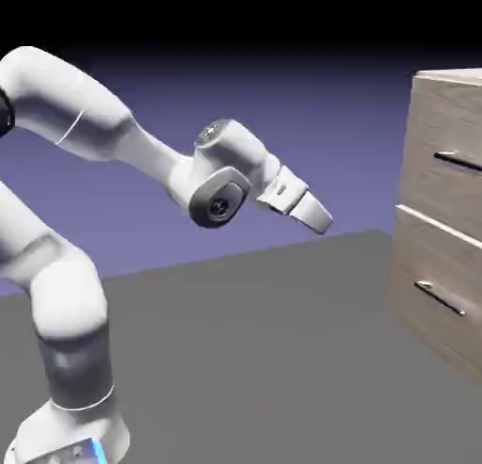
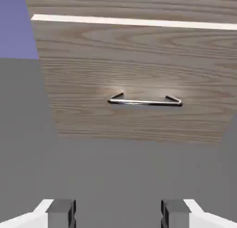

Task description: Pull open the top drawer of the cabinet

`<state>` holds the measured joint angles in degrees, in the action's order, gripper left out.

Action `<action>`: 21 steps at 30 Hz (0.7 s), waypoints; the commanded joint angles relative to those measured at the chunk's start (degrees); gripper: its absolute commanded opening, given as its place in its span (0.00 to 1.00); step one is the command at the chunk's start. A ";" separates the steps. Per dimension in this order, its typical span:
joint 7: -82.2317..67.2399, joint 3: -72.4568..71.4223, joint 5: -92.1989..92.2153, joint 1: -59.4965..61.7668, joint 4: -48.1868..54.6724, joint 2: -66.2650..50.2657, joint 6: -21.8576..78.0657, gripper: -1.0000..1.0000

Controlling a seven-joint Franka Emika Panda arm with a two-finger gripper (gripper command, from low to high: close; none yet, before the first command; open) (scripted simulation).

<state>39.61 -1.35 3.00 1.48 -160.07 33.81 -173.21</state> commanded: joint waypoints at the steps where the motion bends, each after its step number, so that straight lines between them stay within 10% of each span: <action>1: -2.36 -1.12 2.50 1.80 0.77 0.95 0.66 0.50; 21: -49.50 -23.49 52.33 37.68 16.19 20.01 13.87 0.50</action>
<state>-9.88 -24.84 55.33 39.16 -143.88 53.82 -159.34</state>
